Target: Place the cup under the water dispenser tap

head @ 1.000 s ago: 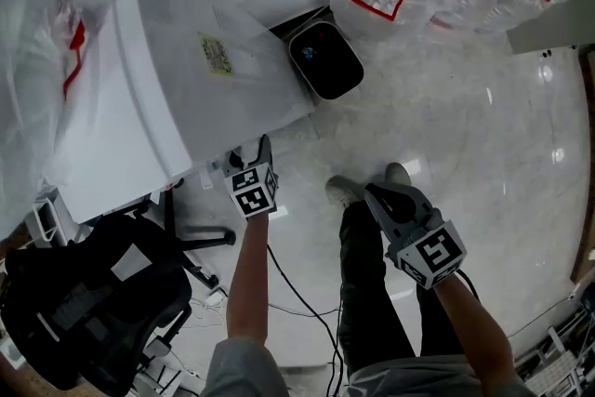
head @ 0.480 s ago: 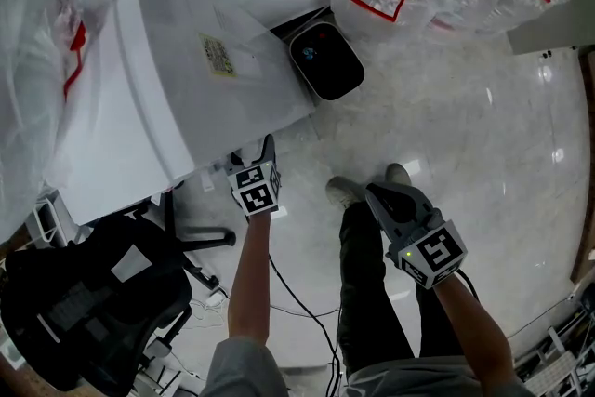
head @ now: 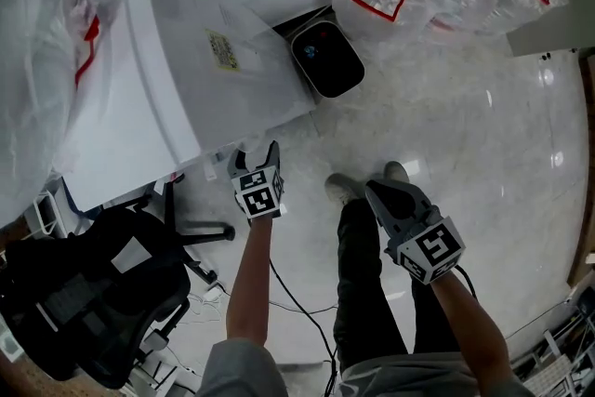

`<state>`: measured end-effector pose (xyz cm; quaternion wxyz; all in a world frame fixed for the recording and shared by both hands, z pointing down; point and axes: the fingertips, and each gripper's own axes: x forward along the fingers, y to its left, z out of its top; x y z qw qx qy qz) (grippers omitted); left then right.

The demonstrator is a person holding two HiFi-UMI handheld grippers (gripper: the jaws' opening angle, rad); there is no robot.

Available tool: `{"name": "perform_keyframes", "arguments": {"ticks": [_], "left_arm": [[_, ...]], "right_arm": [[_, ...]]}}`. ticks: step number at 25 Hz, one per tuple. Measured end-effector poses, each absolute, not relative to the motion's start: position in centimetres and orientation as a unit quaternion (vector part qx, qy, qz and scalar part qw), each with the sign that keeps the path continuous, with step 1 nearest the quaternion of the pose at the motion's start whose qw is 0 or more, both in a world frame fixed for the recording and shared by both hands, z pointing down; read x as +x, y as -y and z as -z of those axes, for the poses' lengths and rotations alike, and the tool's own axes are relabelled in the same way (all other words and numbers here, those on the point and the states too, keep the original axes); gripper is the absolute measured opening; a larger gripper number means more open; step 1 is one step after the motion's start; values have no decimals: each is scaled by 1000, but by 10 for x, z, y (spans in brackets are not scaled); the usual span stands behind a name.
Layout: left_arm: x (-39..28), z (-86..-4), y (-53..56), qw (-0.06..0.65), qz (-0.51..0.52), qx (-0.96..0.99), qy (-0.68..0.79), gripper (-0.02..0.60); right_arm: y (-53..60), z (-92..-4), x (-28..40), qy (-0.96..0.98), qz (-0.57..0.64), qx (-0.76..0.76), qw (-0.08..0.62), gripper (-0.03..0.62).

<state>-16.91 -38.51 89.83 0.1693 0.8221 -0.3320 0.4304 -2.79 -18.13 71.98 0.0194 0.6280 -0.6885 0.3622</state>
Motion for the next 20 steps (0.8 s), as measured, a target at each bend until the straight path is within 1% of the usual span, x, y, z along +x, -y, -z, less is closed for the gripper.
{"name": "perform_keyframes", "arguments": {"ticks": [12, 14, 17, 20], "left_arm": [[-171, -834, 342, 213, -414, 818, 338, 319], [-170, -817, 336, 215, -407, 820, 340, 294], [-167, -784, 326, 208, -391, 826, 348, 219], [-162, -749, 313, 207, -374, 834, 348, 186]], "right_arm": [[182, -668, -26, 705, -357, 613, 1, 11], [183, -659, -24, 708, -355, 611, -3, 11], [186, -643, -22, 714, -348, 607, -6, 11], [192, -622, -24, 725, -339, 600, -9, 11]]}}
